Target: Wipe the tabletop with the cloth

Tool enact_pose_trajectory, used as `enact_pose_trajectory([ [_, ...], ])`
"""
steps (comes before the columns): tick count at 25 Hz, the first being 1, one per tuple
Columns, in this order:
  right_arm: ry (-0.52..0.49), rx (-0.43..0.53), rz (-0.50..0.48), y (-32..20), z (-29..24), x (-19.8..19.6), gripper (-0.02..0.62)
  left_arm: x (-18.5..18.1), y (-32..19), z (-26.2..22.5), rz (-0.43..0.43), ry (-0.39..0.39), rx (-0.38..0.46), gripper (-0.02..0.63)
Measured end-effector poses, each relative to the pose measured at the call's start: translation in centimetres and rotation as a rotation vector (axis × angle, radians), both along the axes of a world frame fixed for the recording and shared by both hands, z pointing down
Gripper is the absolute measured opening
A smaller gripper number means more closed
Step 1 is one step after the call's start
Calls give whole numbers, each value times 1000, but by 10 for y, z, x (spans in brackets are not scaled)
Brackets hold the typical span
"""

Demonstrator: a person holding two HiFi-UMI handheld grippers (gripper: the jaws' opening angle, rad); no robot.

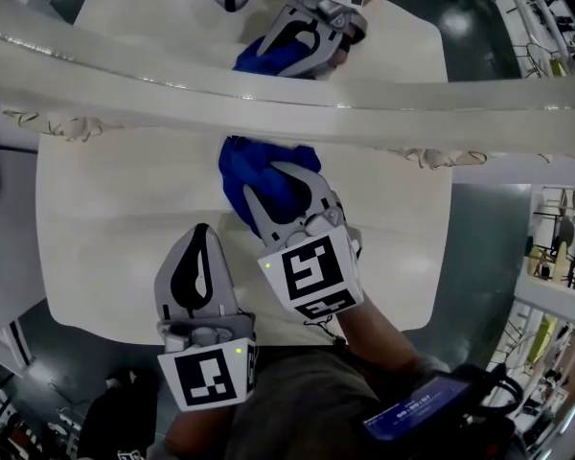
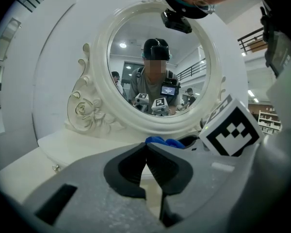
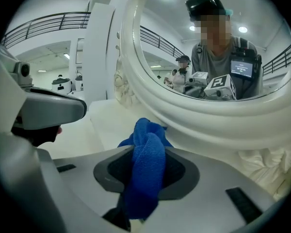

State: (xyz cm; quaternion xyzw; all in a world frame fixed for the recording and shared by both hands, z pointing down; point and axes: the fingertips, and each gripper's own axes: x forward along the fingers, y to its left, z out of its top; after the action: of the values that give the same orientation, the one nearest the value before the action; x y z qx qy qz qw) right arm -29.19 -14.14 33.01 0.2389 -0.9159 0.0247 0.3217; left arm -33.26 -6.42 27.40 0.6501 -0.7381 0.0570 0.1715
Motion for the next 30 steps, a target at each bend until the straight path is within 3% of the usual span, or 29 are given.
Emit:
enact_pose_trajectory([
  [18,18,-48,31,-3,5,3,117,1,-8,-3,42,-29,21,15],
  [25,19,-46,66,-14,8,45,117,40,-19,0,82,-41,11,15],
  [30,26,-49,88,-19,12,50,117,44,-24,1,108,-44,13,15],
])
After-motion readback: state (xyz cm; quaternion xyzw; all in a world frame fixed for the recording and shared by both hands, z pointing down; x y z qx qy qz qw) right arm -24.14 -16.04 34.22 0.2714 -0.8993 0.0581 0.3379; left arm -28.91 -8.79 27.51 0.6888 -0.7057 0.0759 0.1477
